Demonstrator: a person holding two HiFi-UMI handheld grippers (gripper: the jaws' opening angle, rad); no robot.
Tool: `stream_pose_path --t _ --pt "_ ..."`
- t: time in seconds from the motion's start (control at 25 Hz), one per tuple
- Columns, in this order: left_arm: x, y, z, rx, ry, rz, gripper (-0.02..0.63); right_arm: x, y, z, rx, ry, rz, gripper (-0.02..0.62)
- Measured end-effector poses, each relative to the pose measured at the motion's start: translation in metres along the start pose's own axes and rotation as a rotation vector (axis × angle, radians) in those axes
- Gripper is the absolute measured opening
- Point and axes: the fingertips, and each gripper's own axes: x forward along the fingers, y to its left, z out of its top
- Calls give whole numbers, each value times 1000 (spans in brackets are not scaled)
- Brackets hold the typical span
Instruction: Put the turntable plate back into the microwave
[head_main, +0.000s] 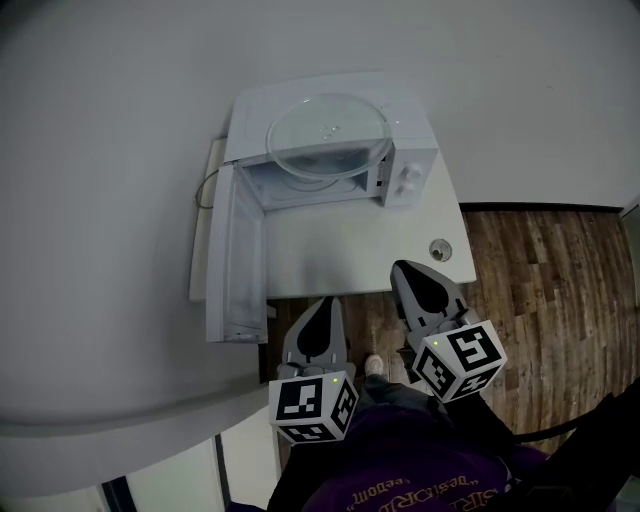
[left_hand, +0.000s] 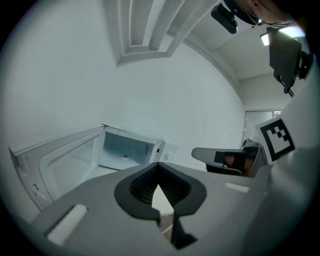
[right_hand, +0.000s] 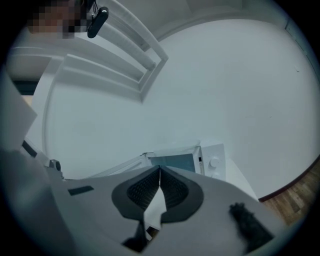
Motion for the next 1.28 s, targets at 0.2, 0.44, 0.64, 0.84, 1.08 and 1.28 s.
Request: stream_pose_path --t 0.2,0.44,0.64,0.84,1.08,1.28 --pt "4 4 -3 -47 30 24 5 -1 -1 -3 26 17 19 11" --pt "13 -1 -1 -60 27 0 5 9 -1 -5 40 14 35 11" --pt "25 6 5 -60 34 -9 5 24 1 1 36 12 41 11" --pt "43 12 18 -52 36 -30 6 42 -8 9 45 6 20 11" --pt "69 27 27 -52 49 -60 6 69 -16 16 41 9 -11 11" --pt "91 39 35 -52 58 -86 5 88 -26 23 36 4 -49 11"
